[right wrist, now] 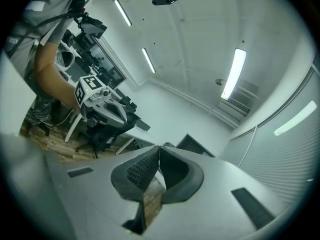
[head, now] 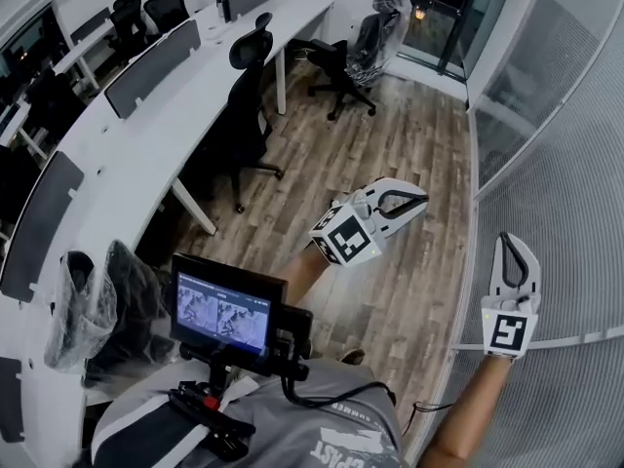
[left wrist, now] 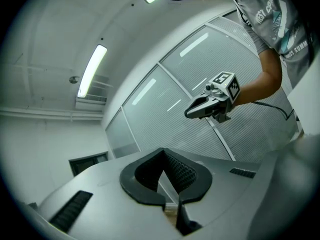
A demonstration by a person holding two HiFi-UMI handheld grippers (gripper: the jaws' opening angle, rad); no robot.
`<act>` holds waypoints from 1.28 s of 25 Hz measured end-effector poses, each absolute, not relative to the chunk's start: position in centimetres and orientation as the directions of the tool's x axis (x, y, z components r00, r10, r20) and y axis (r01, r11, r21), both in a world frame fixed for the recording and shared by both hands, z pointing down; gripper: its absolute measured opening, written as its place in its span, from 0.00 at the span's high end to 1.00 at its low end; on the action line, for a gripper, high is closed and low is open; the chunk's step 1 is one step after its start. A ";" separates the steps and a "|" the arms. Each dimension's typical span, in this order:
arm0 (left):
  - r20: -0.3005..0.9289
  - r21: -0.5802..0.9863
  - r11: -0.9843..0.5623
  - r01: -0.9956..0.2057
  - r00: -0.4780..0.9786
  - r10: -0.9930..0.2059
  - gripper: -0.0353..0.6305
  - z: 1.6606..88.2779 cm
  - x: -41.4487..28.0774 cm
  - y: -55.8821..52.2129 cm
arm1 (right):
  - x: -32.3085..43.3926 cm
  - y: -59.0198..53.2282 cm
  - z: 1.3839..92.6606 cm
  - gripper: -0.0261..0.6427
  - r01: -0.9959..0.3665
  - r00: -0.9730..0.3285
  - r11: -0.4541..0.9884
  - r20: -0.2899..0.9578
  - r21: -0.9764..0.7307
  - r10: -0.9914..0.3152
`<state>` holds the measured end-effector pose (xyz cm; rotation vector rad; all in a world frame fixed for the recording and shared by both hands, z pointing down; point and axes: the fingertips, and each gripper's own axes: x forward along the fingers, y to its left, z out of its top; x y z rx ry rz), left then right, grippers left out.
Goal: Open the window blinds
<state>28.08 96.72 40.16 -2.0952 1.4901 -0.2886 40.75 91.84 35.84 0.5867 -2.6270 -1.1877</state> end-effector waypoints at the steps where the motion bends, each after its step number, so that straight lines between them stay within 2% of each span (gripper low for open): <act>1: -0.138 -0.540 -0.235 -0.808 0.360 -0.923 0.95 40.2 27.4 96.2 | 40.0 91.3 35.8 0.96 -0.269 -0.903 0.600 0.019 0.754 -0.428; 13: -0.076 -0.514 -0.240 -0.824 0.322 -0.944 0.95 42.4 20.6 82.8 | 32.8 76.7 38.2 0.96 -0.232 -0.919 0.652 0.057 0.722 -0.390; 25: -0.049 -0.531 -0.202 -0.823 0.268 -0.962 0.95 42.1 16.7 66.7 | 29.7 58.5 37.5 0.96 -0.253 -0.931 0.676 0.017 0.692 -0.366; 32: -0.010 -0.521 -0.222 -0.824 0.265 -0.964 0.95 43.2 13.4 59.7 | 26.7 50.8 39.7 0.96 -0.245 -0.926 0.719 0.064 0.650 -0.373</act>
